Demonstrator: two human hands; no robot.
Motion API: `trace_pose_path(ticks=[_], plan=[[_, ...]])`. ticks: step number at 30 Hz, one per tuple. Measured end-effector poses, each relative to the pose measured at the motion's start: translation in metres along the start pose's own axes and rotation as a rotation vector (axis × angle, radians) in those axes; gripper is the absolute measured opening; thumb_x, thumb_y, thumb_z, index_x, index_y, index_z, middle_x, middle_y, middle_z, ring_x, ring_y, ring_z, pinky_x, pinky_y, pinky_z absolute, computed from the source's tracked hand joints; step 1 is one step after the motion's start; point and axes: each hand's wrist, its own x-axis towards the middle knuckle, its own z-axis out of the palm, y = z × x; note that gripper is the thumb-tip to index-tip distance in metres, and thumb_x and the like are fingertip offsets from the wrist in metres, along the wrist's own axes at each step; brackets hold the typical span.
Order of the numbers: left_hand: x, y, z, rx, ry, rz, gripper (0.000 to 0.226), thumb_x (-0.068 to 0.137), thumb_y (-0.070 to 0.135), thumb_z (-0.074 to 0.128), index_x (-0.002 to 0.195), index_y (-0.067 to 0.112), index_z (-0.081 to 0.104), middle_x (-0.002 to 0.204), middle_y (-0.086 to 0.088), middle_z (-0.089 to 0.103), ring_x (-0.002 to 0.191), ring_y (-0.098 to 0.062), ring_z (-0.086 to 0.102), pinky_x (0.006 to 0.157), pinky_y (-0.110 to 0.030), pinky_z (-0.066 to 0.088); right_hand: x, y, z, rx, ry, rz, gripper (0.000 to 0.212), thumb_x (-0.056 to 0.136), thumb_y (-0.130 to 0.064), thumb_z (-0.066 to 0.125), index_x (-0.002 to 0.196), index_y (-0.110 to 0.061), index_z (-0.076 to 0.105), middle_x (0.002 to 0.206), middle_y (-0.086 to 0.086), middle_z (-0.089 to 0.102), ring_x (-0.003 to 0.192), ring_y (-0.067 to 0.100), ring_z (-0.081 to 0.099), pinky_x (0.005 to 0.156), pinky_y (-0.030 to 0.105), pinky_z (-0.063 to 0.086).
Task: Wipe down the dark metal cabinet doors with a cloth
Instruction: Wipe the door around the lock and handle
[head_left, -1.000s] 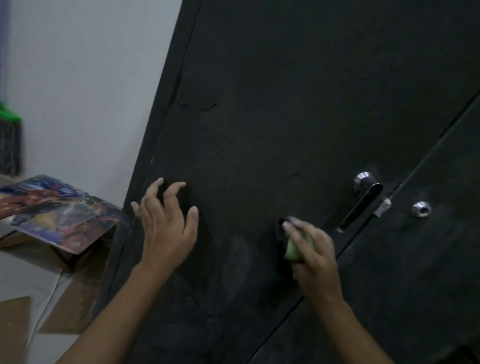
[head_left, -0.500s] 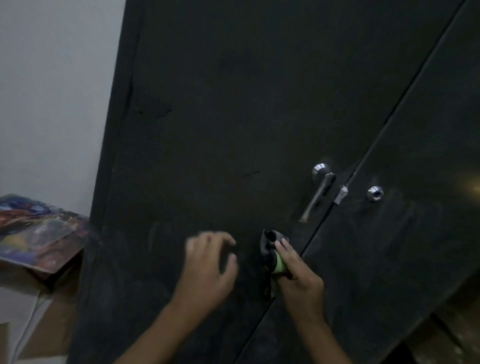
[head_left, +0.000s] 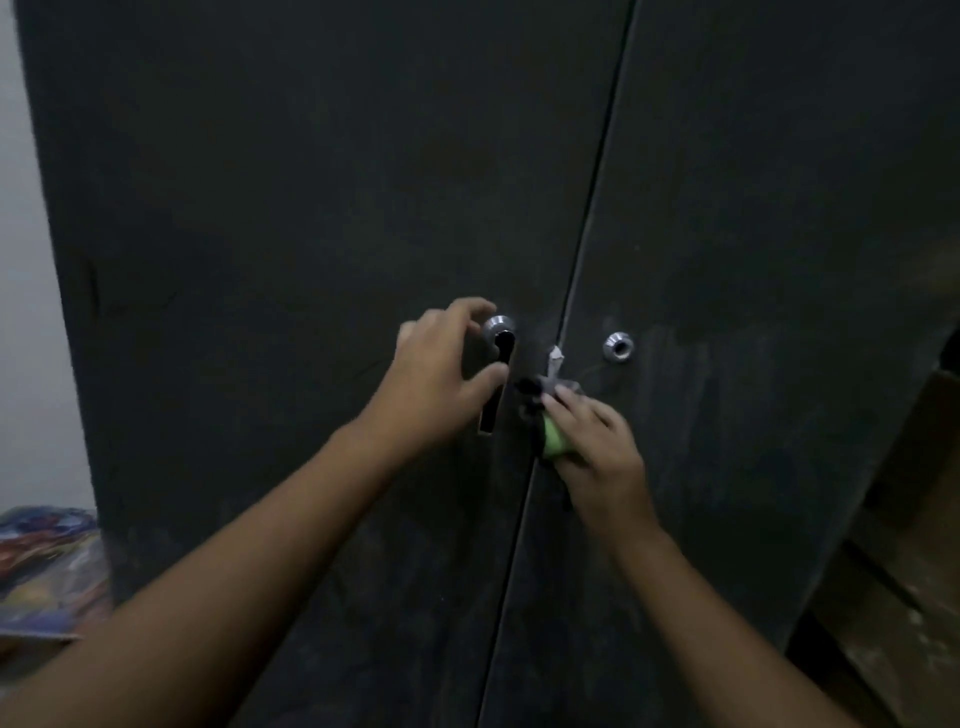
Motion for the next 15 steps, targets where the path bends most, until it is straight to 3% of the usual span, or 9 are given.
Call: trace_pose_path(ticks=[3, 6, 9, 12, 15], plan=[[0.023, 0.011, 0.009, 0.038, -0.036, -0.058, 0.040, 0.086, 0.025, 0.075, 0.124, 0.021, 0.062, 0.112, 0.002, 0.059, 0.099, -0.008, 0.058, 0.092, -0.027, 0.050, 0.016, 0.000, 0.010, -0.061, -0.060, -0.093, 0.059, 0.076, -0.012, 0.058, 0.135, -0.014, 0.061, 0.142, 0.001, 0.057, 0.105, 0.023, 0.047, 0.101, 0.034, 0.045], [0.033, 0.018, 0.012, 0.075, -0.020, -0.088, 0.035, 0.080, 0.018, 0.081, 0.113, 0.015, 0.071, 0.107, 0.000, 0.069, 0.095, -0.008, 0.064, 0.088, -0.025, 0.054, 0.010, -0.001, 0.022, -0.065, -0.040, -0.104, 0.059, 0.075, -0.015, 0.054, 0.134, -0.016, 0.062, 0.140, -0.001, 0.058, 0.101, 0.024, 0.048, 0.092, 0.040, 0.052], [0.038, 0.027, 0.012, 0.140, -0.053, -0.122, 0.036, 0.076, 0.015, 0.084, 0.110, 0.011, 0.072, 0.100, -0.002, 0.071, 0.089, -0.009, 0.065, 0.083, -0.021, 0.053, -0.008, 0.002, 0.035, -0.080, -0.174, -0.271, 0.068, 0.066, -0.007, 0.071, 0.132, -0.022, 0.061, 0.138, -0.004, 0.059, 0.102, 0.023, 0.049, 0.088, 0.040, 0.054], [0.043, 0.033, 0.011, 0.164, -0.086, -0.186, 0.036, 0.074, 0.010, 0.085, 0.107, 0.009, 0.072, 0.090, 0.001, 0.067, 0.070, 0.002, 0.059, 0.061, -0.001, 0.043, -0.027, 0.002, 0.040, -0.113, -0.376, -0.378, 0.079, 0.058, -0.011, 0.085, 0.131, -0.030, 0.060, 0.138, -0.012, 0.057, 0.103, 0.021, 0.051, 0.084, 0.039, 0.055], [0.045, 0.037, 0.008, 0.155, -0.125, -0.239, 0.032, 0.074, 0.006, 0.083, 0.104, 0.009, 0.071, 0.088, 0.002, 0.065, 0.069, 0.004, 0.057, 0.060, -0.005, 0.046, -0.024, 0.009, 0.033, -0.099, -0.379, -0.390, 0.078, 0.056, -0.009, 0.086, 0.128, -0.029, 0.063, 0.135, -0.011, 0.060, 0.101, 0.020, 0.054, 0.080, 0.039, 0.056]])
